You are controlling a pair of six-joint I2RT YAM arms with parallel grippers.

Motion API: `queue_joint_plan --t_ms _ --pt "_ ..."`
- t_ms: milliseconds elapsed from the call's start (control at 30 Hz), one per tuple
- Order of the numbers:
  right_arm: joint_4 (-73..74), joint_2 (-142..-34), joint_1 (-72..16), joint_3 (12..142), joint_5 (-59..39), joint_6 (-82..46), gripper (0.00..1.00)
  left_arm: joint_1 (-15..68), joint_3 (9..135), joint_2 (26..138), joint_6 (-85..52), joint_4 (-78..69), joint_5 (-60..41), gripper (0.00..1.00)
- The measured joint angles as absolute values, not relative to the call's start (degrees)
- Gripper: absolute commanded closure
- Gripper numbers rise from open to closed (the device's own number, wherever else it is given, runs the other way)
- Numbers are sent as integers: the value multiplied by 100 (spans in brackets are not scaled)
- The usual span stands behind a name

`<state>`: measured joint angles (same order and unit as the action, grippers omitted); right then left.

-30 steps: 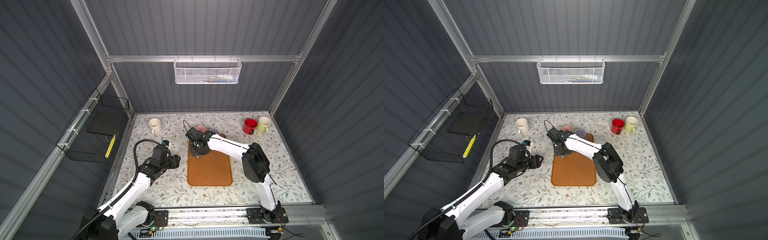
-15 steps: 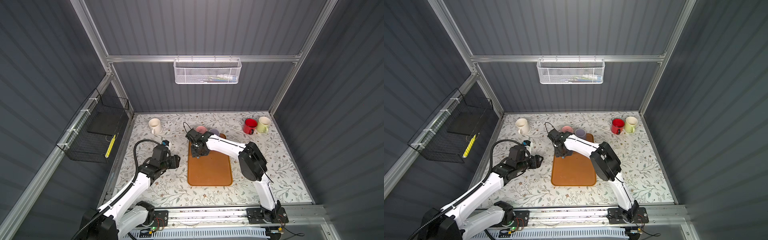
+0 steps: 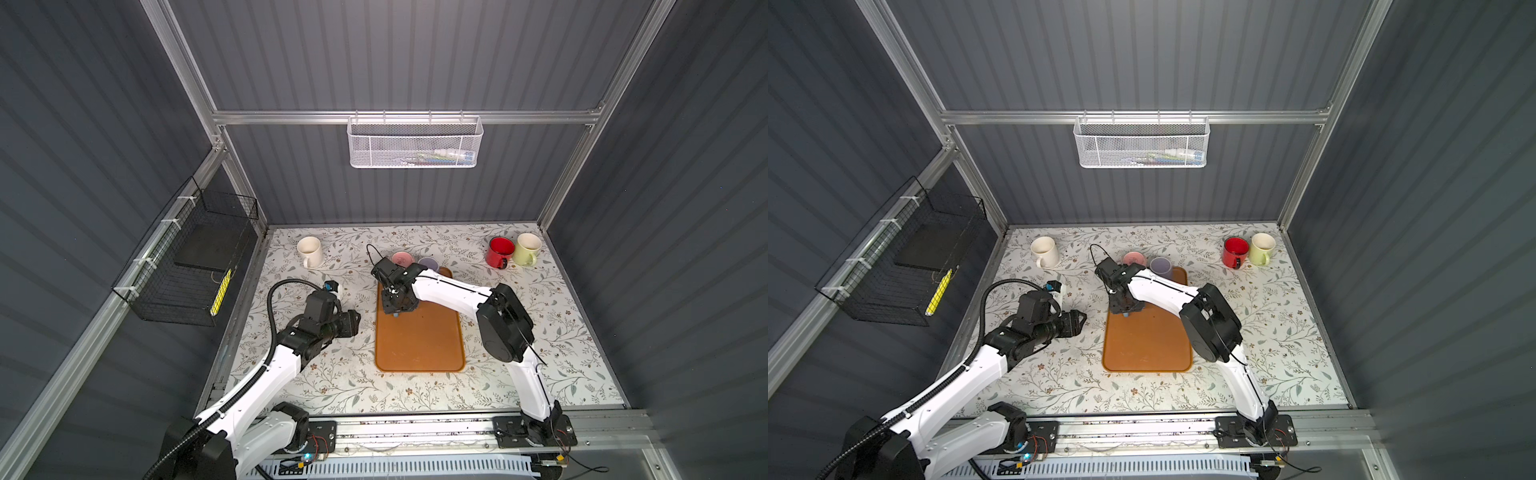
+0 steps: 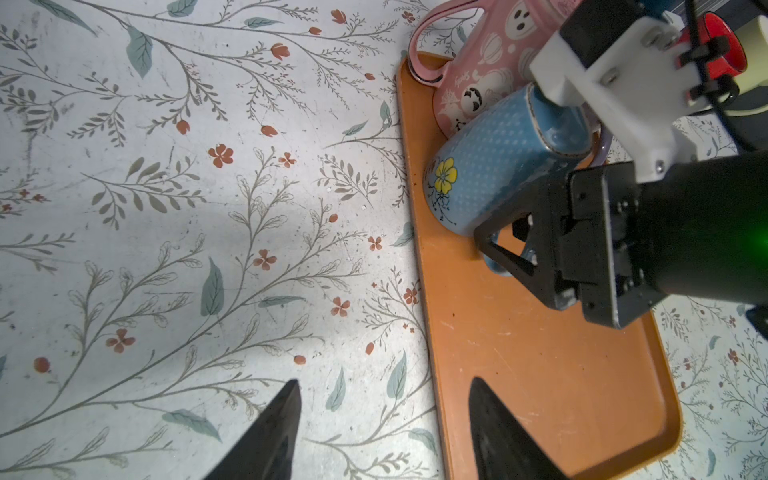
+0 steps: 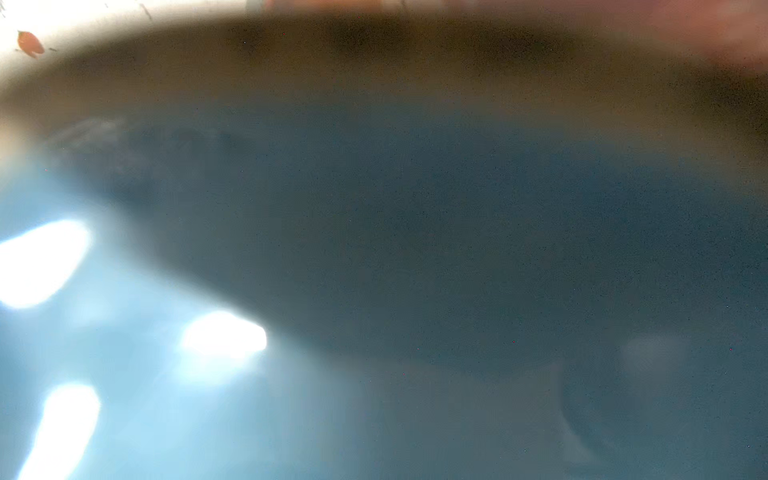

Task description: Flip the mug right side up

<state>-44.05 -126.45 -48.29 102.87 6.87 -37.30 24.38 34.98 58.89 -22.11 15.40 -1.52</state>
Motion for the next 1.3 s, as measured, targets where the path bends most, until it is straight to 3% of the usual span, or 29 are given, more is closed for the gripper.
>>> queue_joint_plan --t_ms 467,1200,1300 --pt "-4305 -12693 -4838 10287 757 -3750 59 2438 3498 5889 -2211 1540 -154 36" --pt "-4143 -12516 -4847 9985 926 -3684 98 2438 3498 5889 -2211 1540 -154 36" --pt "-4082 -12431 -4831 9859 897 -3605 100 2438 3498 5887 -2213 1540 -154 36"
